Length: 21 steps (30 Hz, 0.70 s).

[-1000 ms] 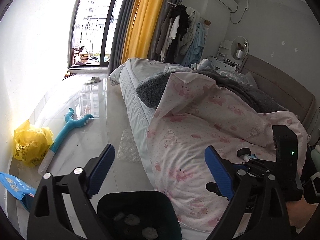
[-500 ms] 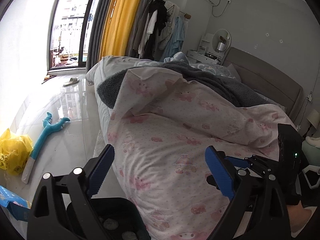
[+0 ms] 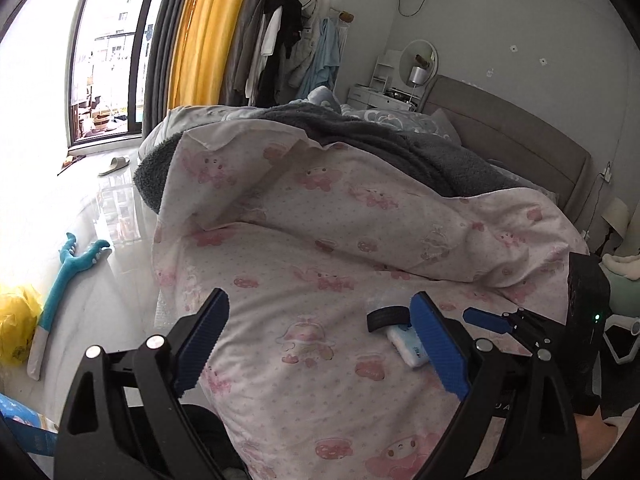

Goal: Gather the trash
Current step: 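Move both grippers back over the duvet toward the black clip, then grasp the black wheel-shaped clip with the left gripper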

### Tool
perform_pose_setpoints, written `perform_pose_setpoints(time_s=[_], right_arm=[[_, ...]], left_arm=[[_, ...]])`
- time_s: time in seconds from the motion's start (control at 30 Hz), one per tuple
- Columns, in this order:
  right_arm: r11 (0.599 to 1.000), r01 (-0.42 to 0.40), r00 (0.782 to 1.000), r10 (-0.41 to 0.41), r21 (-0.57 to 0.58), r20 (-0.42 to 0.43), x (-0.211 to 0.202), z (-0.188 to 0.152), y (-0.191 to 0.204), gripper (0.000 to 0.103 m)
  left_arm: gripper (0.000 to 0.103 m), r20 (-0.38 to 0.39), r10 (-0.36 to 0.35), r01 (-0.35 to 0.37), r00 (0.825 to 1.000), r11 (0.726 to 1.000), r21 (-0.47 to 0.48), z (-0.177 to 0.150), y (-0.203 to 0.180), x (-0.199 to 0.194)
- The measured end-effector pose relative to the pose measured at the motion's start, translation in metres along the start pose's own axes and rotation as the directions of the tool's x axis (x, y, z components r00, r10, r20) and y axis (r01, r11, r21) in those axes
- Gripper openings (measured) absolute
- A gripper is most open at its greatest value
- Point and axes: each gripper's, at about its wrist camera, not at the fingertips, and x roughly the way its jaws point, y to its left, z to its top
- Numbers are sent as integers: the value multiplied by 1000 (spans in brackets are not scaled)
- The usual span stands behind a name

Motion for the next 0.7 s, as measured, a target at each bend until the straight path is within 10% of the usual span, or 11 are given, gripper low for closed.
perform_pose_setpoints(time_s=[0.43, 0.7], right_arm=[[992, -53, 996, 61, 117, -68, 9, -26, -37, 72], [987, -97, 989, 110, 126, -99, 11, -33, -42, 51]], left_arm=[[94, -56, -6, 7, 998, 1000, 17, -6, -25, 37], [94, -84, -17, 20, 996, 999, 37, -11, -45, 57]])
